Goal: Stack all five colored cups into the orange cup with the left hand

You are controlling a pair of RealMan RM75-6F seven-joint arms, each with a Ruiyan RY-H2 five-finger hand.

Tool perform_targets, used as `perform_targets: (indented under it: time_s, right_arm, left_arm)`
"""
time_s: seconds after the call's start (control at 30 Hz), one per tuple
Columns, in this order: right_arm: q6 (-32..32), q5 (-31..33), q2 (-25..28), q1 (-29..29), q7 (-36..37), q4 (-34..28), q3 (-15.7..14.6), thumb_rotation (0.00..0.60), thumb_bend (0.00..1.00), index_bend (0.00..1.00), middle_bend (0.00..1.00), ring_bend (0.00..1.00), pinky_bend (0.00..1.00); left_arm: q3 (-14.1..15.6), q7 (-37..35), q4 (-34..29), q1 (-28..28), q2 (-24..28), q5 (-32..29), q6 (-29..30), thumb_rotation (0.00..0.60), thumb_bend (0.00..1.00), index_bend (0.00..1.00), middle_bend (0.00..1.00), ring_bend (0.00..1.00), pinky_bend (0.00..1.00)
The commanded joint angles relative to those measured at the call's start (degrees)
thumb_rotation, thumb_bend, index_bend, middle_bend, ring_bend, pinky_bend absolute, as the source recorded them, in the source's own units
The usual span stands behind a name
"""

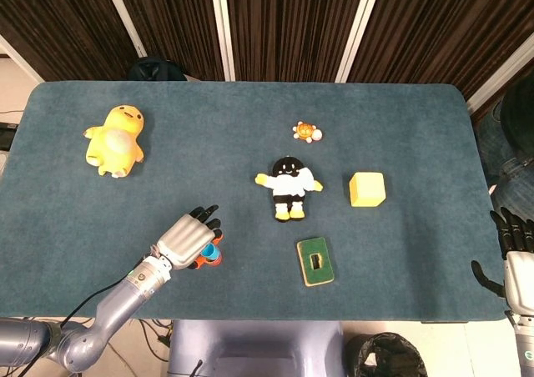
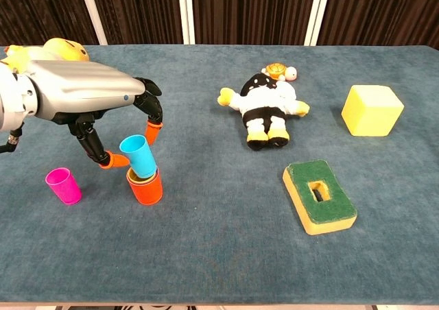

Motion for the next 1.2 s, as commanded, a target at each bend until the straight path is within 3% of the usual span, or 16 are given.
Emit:
perform_targets:
  time_s: [0.03,0.17,0.33,0.57,0.67,0.8,0.97,1.2]
  right_arm:
    - [-0.05,0.04,-0.02,-0.01,0.03,0.06,-0.02,0.6,0.37,0.07,0.04,0.07,0.04]
    - [-0.04,0.05,0.07,-0.04,0.04,-0.07,-0.03,0.6,0.37,0.07,0.04,0.07,0.04]
    - [0.11,0.06,0.11,-0.1,0.16,-0.06,0.03,0.6,0.37,0.07,0.04,0.07,0.04]
    - [0.17,0.09,0.2,-0.13,0.28,-0.1,0.08,0.6,0.37,0.07,0.04,0.07,0.04]
    - [0.21,0.08,0.22,-0.15,0.33,-0.09,0.09,0.6,0.37,0.07,0.04,0.07,0.04]
    - [0.25,-0.07,0.26,-0.16,0.44,-0.12,0.04,0.6,0.37,0.07,0.04,0.07,0.04]
    - [0.4,-0.23,0.31,-0.22,0.65,-0.14,0.02,0.6,0.37,0.07,0.04,0.07,0.04]
    - [0.28,-0.3,0.2,-0.14,0.23,-0.32,-0.06,0.6,0.37,0.07,0.04,0.07,0.04]
  left_arm:
    - [0.11,-0.01,0.01,-0.08,0.04,-0.08,-0.14,0.6,0.31,0.49,0.25,0.0,0.16]
    - [0.39,0.55,0.04,-0.37,0.07,-0.37,-0.22,0.6,0.3,0.46,0.25,0.0,0.16]
    - [0.97,2.32,0.46,-0.91,-0.24,-1.34,-0.01,0.6,0.25,0.31,0.23,0.0,0.16]
    - [1.36,4.84,0.24,-1.78,-0.86,-4.38,0.66,0.6,0.23,0.2,0.21,0.0,0.15]
    - [0.93,3.95,-0.44,-1.68,-0.63,-4.28,0.94,0.6,0.23,0.21,0.21,0.0,0.15]
    - [0.98,-0.05,-2.19,0.49,1.13,-0.58,2.63,0.6,0.23,0.3,0.21,0.0,0.15]
    - [4.13,-6.96,-1.5,6.03,4.46,5.88,5.46,0.6,0.23,0.33,0.21,0.0,0.15]
    - [8.09,-13.37,1.85,10.54,8.09,10.78,4.78,0.6,0.23,0.32,0.21,0.0,0.15]
